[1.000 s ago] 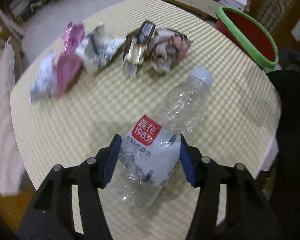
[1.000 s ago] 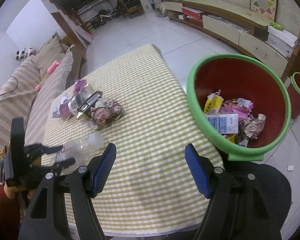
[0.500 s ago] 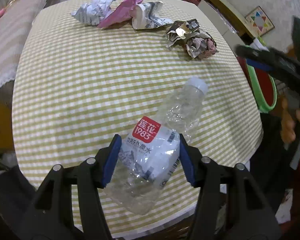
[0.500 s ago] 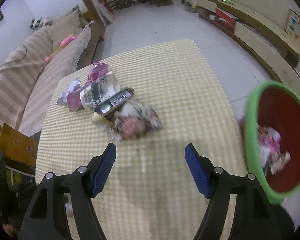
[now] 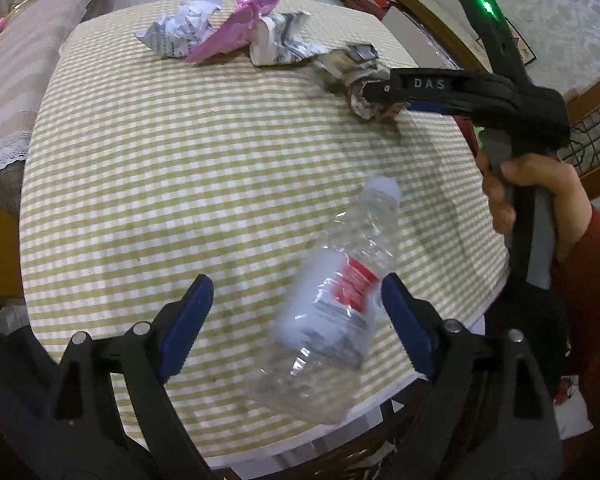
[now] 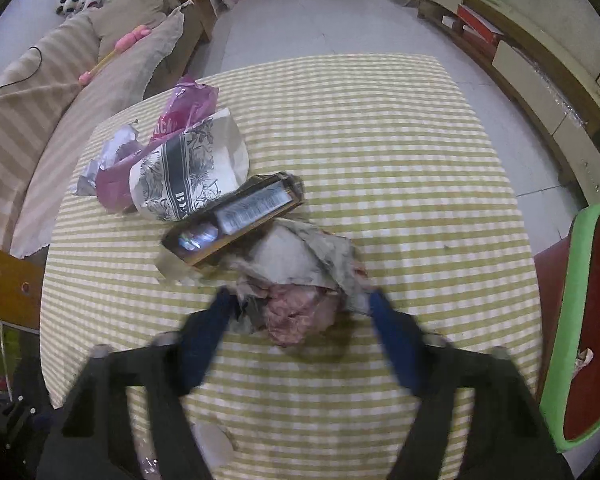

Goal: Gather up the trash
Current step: 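Grasp the crumpled white-red paper with the right gripper while the left holds the bottle, then lift the water bottle and crumpled paper and carry them over the bucket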

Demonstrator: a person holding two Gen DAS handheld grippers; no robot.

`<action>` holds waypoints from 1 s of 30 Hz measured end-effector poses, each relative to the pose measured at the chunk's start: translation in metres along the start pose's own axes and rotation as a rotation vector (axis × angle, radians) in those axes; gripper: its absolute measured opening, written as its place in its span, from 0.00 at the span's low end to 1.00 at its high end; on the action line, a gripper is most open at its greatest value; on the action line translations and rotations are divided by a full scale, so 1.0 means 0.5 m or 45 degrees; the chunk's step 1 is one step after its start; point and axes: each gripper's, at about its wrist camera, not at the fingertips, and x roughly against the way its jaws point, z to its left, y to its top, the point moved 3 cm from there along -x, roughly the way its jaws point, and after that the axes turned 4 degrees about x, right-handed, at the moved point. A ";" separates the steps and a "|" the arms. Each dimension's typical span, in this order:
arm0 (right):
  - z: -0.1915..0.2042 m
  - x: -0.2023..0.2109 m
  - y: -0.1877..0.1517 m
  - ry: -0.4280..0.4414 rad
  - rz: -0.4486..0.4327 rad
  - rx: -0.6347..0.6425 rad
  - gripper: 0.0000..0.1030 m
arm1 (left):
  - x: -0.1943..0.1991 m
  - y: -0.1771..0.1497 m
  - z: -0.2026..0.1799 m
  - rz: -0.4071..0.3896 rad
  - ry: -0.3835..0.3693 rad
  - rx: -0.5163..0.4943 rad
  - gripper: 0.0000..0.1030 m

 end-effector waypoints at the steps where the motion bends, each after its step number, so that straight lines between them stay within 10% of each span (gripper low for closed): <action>1: -0.003 0.008 -0.003 0.019 -0.015 -0.010 0.46 | -0.004 -0.003 -0.003 0.009 -0.005 -0.010 0.81; 20: -0.015 0.151 -0.159 0.099 -0.159 -0.192 0.43 | -0.072 -0.021 -0.061 0.066 0.028 -0.088 0.81; 24: -0.012 0.160 -0.162 0.107 -0.168 -0.188 0.43 | -0.074 -0.021 -0.060 0.048 0.036 -0.087 0.59; 30: -0.005 0.172 -0.162 0.110 -0.187 -0.178 0.43 | -0.058 -0.016 -0.055 -0.015 0.037 -0.054 0.58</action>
